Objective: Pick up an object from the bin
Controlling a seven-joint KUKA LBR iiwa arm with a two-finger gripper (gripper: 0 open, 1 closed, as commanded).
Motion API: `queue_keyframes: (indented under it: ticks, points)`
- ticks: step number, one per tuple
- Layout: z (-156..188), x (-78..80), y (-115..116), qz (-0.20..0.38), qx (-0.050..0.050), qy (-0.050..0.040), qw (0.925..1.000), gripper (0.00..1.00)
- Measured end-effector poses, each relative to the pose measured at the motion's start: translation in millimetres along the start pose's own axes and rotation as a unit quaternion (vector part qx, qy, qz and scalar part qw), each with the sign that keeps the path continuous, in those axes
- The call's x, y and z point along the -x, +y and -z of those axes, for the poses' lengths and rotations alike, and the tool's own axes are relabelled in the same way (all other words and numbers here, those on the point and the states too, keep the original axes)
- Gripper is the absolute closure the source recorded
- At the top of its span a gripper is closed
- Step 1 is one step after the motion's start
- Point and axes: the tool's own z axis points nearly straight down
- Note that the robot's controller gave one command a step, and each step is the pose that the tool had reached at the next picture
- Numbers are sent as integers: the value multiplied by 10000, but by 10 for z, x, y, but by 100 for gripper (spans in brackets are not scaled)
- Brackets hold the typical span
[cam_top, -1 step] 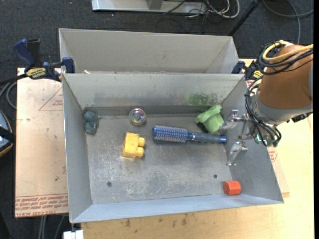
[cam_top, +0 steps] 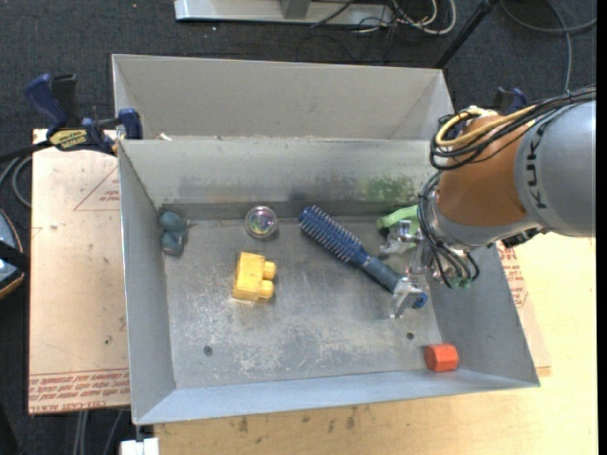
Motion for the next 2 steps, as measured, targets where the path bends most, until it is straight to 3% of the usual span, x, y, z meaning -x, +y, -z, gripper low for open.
queue_keyframes:
  ticks: [1, 2]
  points:
    - [-38, -17, 2, 11, 1, 33, 10000, 100]
    - [1471, -275, 20, -79, 0, 4, 10000, 100]
